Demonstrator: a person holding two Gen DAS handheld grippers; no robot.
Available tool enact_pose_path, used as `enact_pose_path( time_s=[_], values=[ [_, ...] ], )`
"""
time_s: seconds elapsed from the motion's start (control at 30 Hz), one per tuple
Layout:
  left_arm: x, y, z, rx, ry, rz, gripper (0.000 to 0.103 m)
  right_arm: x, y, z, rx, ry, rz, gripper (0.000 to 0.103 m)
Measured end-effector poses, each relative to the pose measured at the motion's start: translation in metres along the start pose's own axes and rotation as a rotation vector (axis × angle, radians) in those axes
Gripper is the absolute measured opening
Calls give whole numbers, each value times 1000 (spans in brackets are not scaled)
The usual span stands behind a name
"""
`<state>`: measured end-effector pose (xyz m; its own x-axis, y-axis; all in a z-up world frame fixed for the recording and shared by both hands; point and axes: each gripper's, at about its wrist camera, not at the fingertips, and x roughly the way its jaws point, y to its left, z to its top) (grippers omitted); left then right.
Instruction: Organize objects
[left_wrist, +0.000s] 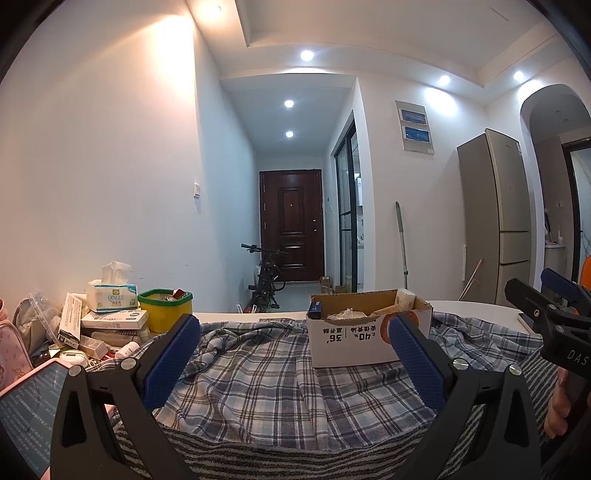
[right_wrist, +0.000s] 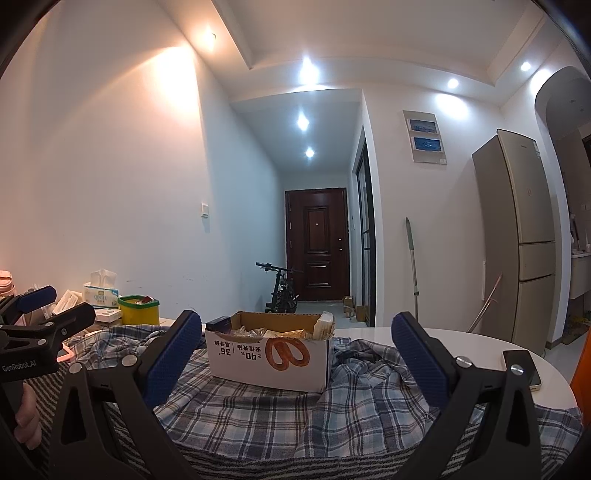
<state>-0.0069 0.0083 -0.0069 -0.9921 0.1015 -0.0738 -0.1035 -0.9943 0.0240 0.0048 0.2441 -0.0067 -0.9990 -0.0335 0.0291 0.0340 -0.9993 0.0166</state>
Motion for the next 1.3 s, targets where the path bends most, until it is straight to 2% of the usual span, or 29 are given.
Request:
enact_pose_path(
  time_s=[1.3],
  values=[
    [1, -3, -1, 1, 13, 6, 103, 0, 0, 1, 0, 1, 0, 103]
  ],
)
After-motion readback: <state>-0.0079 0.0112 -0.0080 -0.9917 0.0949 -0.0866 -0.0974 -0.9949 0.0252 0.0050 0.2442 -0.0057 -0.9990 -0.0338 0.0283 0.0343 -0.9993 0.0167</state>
